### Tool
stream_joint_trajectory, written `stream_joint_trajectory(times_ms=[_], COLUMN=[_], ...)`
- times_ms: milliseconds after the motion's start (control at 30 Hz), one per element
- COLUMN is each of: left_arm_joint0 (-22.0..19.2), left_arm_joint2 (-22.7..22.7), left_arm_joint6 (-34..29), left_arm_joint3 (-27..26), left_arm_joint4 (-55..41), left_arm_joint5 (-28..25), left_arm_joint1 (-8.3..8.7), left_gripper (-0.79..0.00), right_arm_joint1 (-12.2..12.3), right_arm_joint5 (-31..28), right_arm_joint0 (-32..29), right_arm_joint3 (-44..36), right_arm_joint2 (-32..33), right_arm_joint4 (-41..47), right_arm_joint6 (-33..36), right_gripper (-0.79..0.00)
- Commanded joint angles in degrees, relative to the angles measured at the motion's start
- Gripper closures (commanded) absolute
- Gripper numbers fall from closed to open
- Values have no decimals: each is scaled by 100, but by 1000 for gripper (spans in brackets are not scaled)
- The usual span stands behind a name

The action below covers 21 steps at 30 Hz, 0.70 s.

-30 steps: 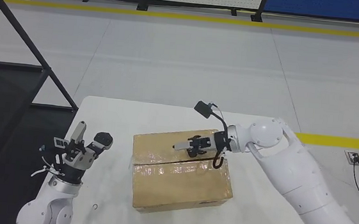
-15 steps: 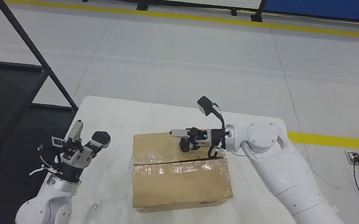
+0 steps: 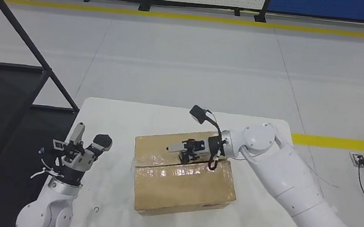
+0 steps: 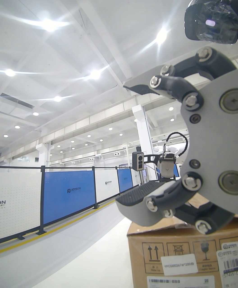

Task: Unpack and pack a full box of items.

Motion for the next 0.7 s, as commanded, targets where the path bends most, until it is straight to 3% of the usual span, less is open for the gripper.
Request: stream_joint_trajectory(times_ms=[0, 400, 467, 500, 667], left_arm_joint0=[14, 115, 126, 129, 136], left_arm_joint2=[-2, -52, -62, -64, -62], left_arm_joint6=[-5, -5, 0, 0, -6], left_arm_joint3=[-16, -46, -56, -60, -75], left_arm_joint4=[-14, -44, -55, -56, -51], left_arm_joint5=[-15, -89, -88, -86, -79], left_arm_joint1=[0, 6, 7, 7, 10], left_gripper=[-785, -785, -785, -785, -785], right_arm_joint1=[-11, -44, -39, -36, -14], right_arm_joint5=[154, 376, 380, 395, 379], right_arm_joint0=[39, -49, -59, -64, -124], right_arm_joint3=[33, -5, -11, -17, -86], right_arm_joint2=[-43, 77, 115, 130, 246], right_arm_joint4=[-273, -361, -357, -367, -303], right_arm_joint6=[-219, -479, -448, -430, -305], right_gripper=[-785, -785, -471, -379, -351])
